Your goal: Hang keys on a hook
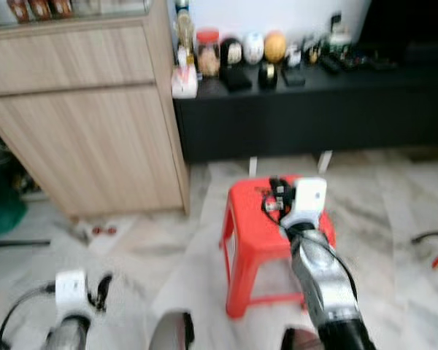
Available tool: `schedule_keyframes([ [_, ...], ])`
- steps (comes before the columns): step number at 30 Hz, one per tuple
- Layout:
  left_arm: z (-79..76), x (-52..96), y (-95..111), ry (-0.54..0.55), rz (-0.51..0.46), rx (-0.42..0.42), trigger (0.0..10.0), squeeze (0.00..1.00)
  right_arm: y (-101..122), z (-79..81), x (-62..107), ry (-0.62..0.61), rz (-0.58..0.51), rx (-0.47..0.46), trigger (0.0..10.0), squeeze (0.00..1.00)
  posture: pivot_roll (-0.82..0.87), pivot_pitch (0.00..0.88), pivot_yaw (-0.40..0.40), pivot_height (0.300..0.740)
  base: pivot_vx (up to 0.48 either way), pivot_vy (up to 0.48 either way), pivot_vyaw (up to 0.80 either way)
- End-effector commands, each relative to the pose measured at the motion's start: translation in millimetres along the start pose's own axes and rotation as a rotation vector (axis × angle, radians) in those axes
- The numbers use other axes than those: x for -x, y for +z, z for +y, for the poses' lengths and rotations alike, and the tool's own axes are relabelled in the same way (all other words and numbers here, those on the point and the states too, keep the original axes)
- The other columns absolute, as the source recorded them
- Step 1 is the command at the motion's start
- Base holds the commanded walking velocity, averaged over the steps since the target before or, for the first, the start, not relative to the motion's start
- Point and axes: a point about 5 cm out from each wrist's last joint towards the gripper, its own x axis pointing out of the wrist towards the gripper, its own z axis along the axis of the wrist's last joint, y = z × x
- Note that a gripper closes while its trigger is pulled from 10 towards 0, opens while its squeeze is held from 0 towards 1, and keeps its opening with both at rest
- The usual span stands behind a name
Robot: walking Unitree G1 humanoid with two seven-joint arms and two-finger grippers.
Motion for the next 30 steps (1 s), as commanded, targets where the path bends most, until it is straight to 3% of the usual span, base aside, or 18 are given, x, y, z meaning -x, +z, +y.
schedule_keyframes([
  [1, -4.4, -8.0, 17.5, -0.019, -0.073, -0.002, 10.0, 0.0, 3.0, -0.3, -2.3, -0.002, 0.005, 0.002, 10.0, 0.0, 0.05, 0.0, 0.014, 0.636, 0.0, 0.0, 0.0],
  [5, -12.1, -12.1, 38.2, -0.052, -0.158, -0.008, 10.0, 0.0, 0.1, -1.2, -2.1, 0.009, 0.027, -0.008, 10.0, 0.0, 0.05, 0.0, 0.013, 0.661, 0.0, 0.0, 0.0],
  [6, -16.9, -13.4, 47.1, -0.069, -0.192, -0.008, 10.0, 0.0, -3.9, 2.1, -2.4, 0.039, 0.074, 0.015, 10.0, 0.0, 0.05, 0.0, 0.014, 0.671, 0.0, 0.0, 0.0],
  [12, -31.6, -14.5, 67.7, -0.132, -0.255, -0.007, 10.0, 0.0, -0.5, 8.3, -5.7, 0.127, 0.101, 0.03, 10.0, 0.0, 0.04, 0.0, 0.002, 0.711, 0.0, 0.0, 0.0],
  [20, -47.8, -11.5, 86.3, -0.203, -0.286, -0.011, 10.0, 0.0, 1.3, 11.9, -6.3, 0.239, 0.147, 0.085, 10.0, 0.0, 0.04, 0.0, -0.009, 0.74, 0.0, 0.0, 0.0],
  [21, -55.9, -9.6, 92.0, -0.246, -0.293, -0.018, 10.0, 0.0, -0.2, 14.3, -4.2, 0.281, 0.167, 0.089, 10.0, 0.0, 0.04, 0.0, -0.013, 0.74, 0.0, 0.0, 0.0],
  [26, -69.9, -5.8, 98.3, -0.344, -0.284, -0.046, 10.0, 0.0, -1.0, 16.6, 0.7, 0.384, 0.204, 0.13, 10.0, 0.0, 0.04, 0.0, -0.021, 0.74, 0.0, 0.0, 0.0],
  [30, -78.2, -2.3, 100.0, -0.422, -0.261, -0.07, 10.0, 0.0, -7.1, 14.6, 6.1, 0.495, 0.298, 0.203, 10.0, 0.0, 0.03, 0.0, -0.026, 0.74, 0.0, 0.0, 0.0],
])
